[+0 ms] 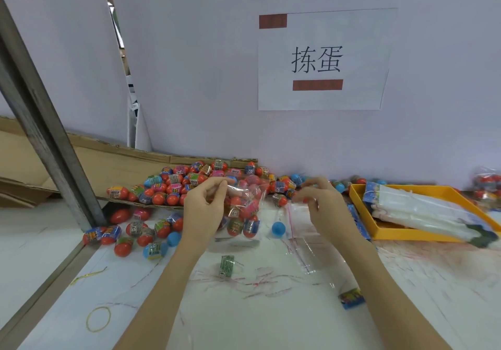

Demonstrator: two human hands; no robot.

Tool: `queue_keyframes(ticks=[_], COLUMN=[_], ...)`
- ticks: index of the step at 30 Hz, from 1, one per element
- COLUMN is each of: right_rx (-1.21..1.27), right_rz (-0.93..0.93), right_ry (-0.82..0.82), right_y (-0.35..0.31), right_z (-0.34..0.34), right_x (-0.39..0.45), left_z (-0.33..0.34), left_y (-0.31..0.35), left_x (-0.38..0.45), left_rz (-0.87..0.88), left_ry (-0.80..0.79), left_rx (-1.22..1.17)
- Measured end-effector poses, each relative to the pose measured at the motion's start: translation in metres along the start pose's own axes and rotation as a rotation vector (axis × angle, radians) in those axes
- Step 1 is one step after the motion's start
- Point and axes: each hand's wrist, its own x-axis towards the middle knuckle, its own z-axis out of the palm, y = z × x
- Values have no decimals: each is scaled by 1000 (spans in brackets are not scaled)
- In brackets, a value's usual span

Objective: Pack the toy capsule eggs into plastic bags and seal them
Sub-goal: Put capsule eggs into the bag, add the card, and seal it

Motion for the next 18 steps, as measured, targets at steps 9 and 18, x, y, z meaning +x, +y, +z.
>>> queue_keyframes(ticks=[9, 18], right_rx=[383, 795], right_rz=[78, 216], right_ry=[-26, -91], right_y=[-28, -49], right_z=[0, 11], right_x=[-7, -11], left_z=[8, 11], left_y=[3, 3], left_x=[-4, -5], left_rz=[-27, -105], left_ry=[-44, -114], left_rx=[-42, -180])
